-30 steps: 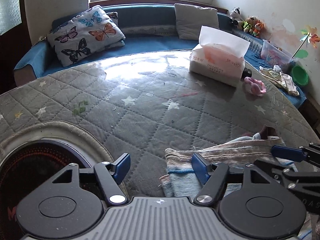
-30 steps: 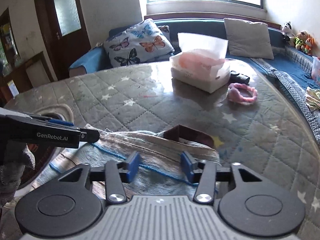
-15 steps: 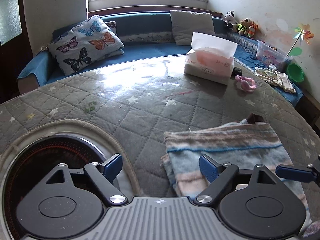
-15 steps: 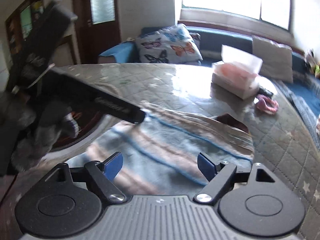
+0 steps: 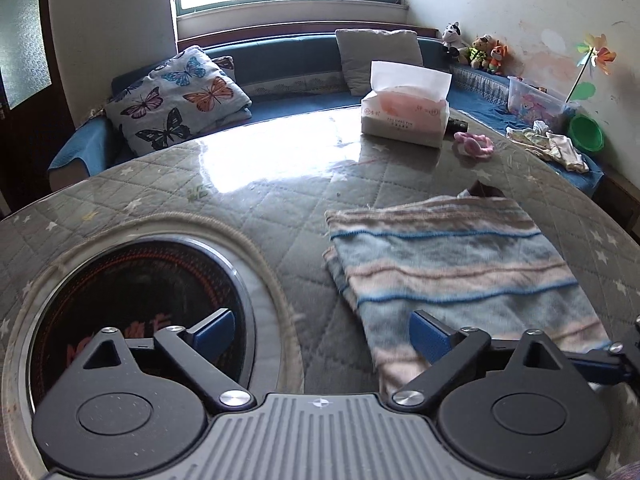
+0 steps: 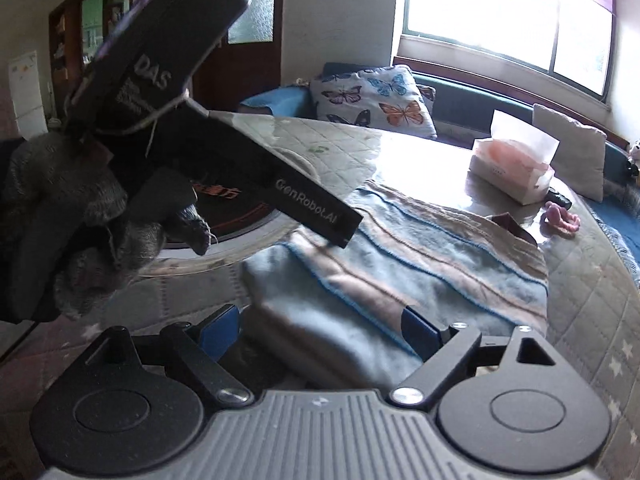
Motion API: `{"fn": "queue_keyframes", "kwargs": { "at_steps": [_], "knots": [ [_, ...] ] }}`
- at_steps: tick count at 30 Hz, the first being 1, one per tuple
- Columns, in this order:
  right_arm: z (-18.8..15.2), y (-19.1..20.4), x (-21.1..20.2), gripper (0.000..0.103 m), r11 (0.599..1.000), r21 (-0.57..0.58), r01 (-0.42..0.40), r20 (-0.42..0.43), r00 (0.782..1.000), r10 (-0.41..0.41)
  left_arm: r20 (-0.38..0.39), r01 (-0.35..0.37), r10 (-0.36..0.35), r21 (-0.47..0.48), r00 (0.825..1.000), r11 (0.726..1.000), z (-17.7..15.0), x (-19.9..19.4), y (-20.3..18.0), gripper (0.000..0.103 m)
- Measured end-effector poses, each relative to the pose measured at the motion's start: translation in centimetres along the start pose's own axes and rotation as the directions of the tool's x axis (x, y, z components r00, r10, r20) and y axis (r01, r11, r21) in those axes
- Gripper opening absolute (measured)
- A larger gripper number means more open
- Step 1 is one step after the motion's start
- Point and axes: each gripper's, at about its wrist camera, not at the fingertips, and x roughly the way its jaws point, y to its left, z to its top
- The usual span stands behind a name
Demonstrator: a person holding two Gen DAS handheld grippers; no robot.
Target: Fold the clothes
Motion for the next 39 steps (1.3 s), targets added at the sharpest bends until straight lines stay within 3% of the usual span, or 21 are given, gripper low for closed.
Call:
{"fn": "queue_keyframes", "kwargs": {
  "at_steps": [4, 17, 25, 31, 39],
  "knots": [
    [-1.1, -0.7, -1.3, 0.09, 0.998, 0.062, -0.018, 0.006, 1.0, 0.018, 0.005, -0.004, 0.004, -0.006, 1.0, 1.0, -1.3, -0.7, 0.1, 0.099],
    [-5.7, -5.1, -4.6, 0.091, 0.965, 0.244, 0.09, -0.05, 0.996, -0.081, 0.001, -0.047, 0.047, -0.041, 0.999, 0.998, -3.9, -2.5, 1.0, 0.1],
    [-5.8, -4.8, -5.6, 0.103, 0.959, 0.257, 0.123, -0.02, 0.992, -0.122, -0.015, -0.072, 0.071, -0.064, 0.997, 0.995, -5.1, -3.8, 0.9, 0.102],
    [-6.3, -4.4, -6.1, 0.103, 0.95, 0.279, 0.141, -0.014, 0.99, -0.143, -0.039, -0.08, 0.078, -0.064, 0.996, 0.995, -6.3, -4.4, 0.6, 0.103],
    [-6.9, -3.5, -6.9, 0.103, 0.939, 0.299, 0.171, -0.013, 0.984, -0.176, -0.026, -0.037, 0.036, -0.052, 0.999, 0.998, -8.1, -6.1, 0.0, 0.103]
  ]
}}
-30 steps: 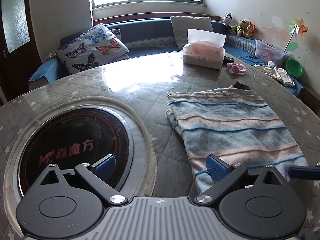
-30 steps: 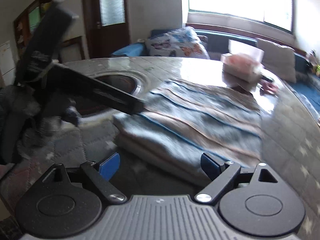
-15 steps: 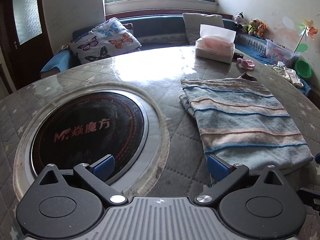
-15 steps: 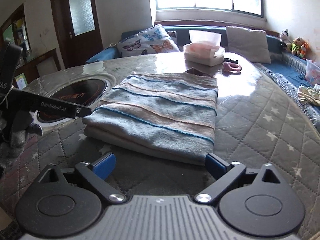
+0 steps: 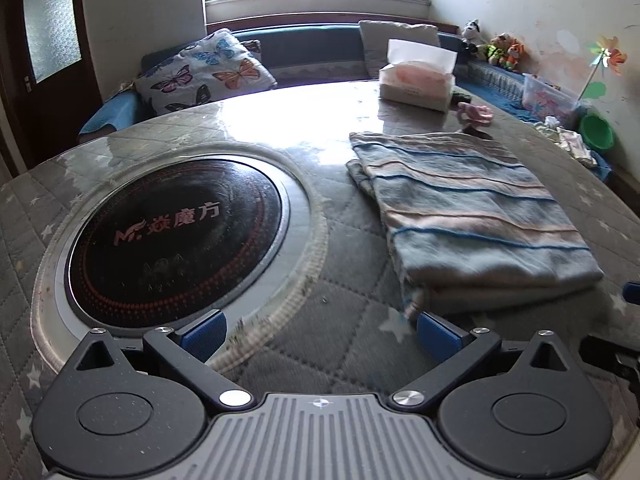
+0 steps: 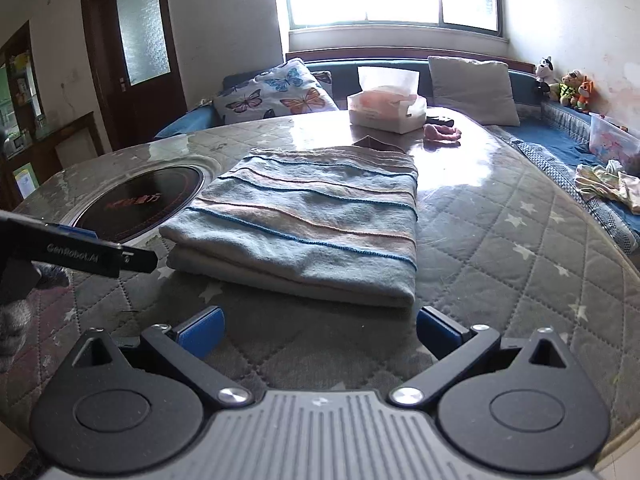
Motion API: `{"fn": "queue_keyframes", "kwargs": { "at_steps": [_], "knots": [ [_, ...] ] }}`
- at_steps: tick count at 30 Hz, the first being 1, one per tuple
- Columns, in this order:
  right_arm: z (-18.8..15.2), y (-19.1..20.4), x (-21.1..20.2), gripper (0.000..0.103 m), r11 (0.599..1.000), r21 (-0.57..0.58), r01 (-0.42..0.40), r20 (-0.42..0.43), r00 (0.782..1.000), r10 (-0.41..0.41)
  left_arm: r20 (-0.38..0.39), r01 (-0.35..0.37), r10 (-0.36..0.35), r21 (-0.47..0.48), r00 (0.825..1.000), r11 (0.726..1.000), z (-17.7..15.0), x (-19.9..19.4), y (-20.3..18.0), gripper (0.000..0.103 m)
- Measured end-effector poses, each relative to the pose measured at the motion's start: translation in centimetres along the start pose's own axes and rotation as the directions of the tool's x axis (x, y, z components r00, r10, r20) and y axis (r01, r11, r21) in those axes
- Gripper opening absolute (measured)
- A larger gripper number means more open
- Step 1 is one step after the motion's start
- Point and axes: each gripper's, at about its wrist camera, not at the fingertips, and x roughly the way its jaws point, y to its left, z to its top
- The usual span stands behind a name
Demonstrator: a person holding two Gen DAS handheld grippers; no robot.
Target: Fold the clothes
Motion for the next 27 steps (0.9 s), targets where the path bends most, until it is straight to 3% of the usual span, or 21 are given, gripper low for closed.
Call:
{"fn": "queue_keyframes", "kwargs": {
  "at_steps": [16, 27],
  "knots": [
    [-2.0, 2.0, -1.0, 0.103, 0.996, 0.037, 0.083, 0.006, 0.997, -0.083, -0.005, -0.01, 0.01, 0.017, 1.0, 1.0, -3.3, -2.6, -0.1, 0.103],
    [-2.5, 2.7, -2.3, 0.103, 0.994, 0.06, 0.09, 0.028, 0.995, -0.092, 0.017, -0.021, 0.02, 0.027, 1.0, 0.999, -4.8, -4.2, -0.3, 0.103]
  ]
}}
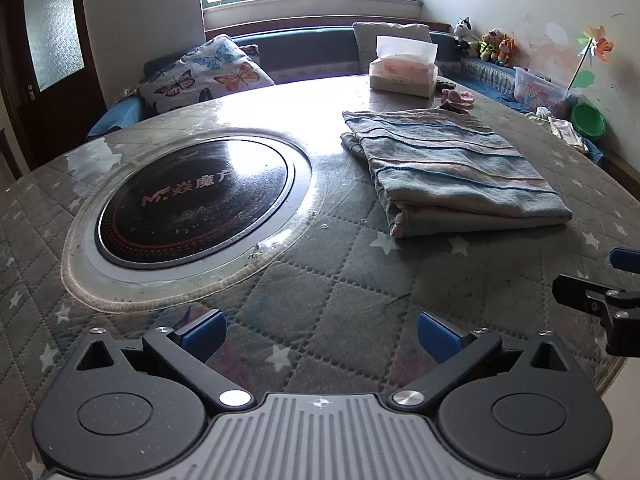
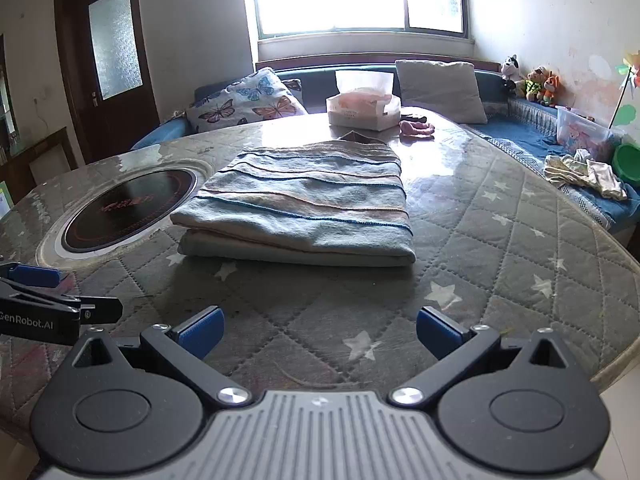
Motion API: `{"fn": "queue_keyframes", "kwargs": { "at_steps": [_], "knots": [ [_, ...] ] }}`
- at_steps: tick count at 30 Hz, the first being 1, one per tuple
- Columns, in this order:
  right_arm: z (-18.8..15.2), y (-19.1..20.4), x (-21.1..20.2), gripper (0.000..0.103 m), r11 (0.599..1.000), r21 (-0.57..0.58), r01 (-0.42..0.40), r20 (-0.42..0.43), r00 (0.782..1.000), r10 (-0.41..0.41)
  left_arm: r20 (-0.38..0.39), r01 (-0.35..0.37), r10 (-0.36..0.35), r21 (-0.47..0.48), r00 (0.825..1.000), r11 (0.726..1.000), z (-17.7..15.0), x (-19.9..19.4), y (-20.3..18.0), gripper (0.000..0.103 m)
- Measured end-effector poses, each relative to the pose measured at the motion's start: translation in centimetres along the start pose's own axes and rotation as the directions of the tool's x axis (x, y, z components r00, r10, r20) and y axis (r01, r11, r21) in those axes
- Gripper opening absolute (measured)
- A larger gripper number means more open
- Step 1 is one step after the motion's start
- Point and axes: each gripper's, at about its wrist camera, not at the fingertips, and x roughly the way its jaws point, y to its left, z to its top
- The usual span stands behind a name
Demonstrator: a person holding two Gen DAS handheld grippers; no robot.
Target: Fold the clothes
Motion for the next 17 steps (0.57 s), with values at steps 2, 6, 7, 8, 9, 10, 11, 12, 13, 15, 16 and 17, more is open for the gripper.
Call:
{"fn": "queue_keyframes", "kwargs": {
  "at_steps": [2, 6, 7, 8, 9, 10, 11, 12, 13, 15, 16, 17],
  "knots": [
    [-0.1, 0.1, -0.1, 0.103, 1.0, 0.001, 0.0, 0.004, 1.0, 0.0, 0.002, -0.002, 0.002, 0.001, 1.0, 1.0, -0.2, -0.2, 0.0, 0.103],
    [-0.2, 0.5, -0.6, 0.103, 1.0, -0.004, -0.004, 0.012, 1.0, 0.005, 0.005, -0.001, 0.001, 0.002, 1.0, 1.0, -0.6, -0.5, 0.0, 0.103],
    [-0.3, 0.6, -0.7, 0.103, 1.0, -0.007, -0.005, 0.013, 1.0, 0.005, 0.005, 0.0, 0.0, 0.002, 1.0, 1.0, -0.7, -0.5, -0.1, 0.103],
    [-0.3, 0.7, -0.8, 0.103, 1.0, -0.008, -0.006, 0.015, 1.0, 0.006, 0.007, 0.0, 0.0, 0.002, 1.0, 1.0, -0.7, -0.6, -0.1, 0.103],
    [-0.3, 0.8, -0.8, 0.103, 1.0, -0.009, -0.007, 0.017, 1.0, 0.007, 0.008, 0.001, -0.001, 0.001, 1.0, 1.0, -0.8, -0.7, -0.1, 0.103],
    [-0.3, 0.8, -0.9, 0.103, 1.0, -0.009, -0.007, 0.018, 1.0, 0.007, 0.009, 0.001, -0.001, 0.001, 1.0, 1.0, -0.9, -0.7, -0.2, 0.103],
    [-0.4, 0.9, -1.0, 0.103, 1.0, -0.009, -0.007, 0.02, 1.0, 0.007, 0.01, 0.002, -0.002, 0.0, 1.0, 1.0, -0.9, -0.8, -0.2, 0.103],
    [-0.4, 0.9, -1.1, 0.103, 1.0, -0.008, -0.007, 0.021, 1.0, 0.007, 0.011, 0.003, -0.003, 0.0, 1.0, 1.0, -1.0, -0.9, -0.2, 0.103],
    [-0.5, 0.9, -1.1, 0.103, 1.0, -0.007, -0.008, 0.022, 1.0, 0.008, 0.012, 0.004, -0.004, 0.0, 1.0, 1.0, -1.0, -0.9, -0.2, 0.103],
    [-0.6, 1.0, -1.2, 0.103, 1.0, -0.006, -0.008, 0.023, 1.0, 0.008, 0.012, 0.004, -0.005, 0.002, 1.0, 1.0, -1.2, -1.0, -0.3, 0.103],
    [-0.6, 1.0, -1.3, 0.103, 1.0, -0.005, -0.007, 0.025, 1.0, 0.008, 0.012, 0.006, -0.006, 0.003, 1.0, 1.0, -1.2, -1.1, -0.3, 0.103],
    [-0.6, 1.0, -1.4, 0.103, 1.0, -0.003, -0.007, 0.026, 1.0, 0.007, 0.012, 0.006, -0.006, 0.005, 1.0, 1.0, -1.3, -1.1, -0.3, 0.103]
  ]
}}
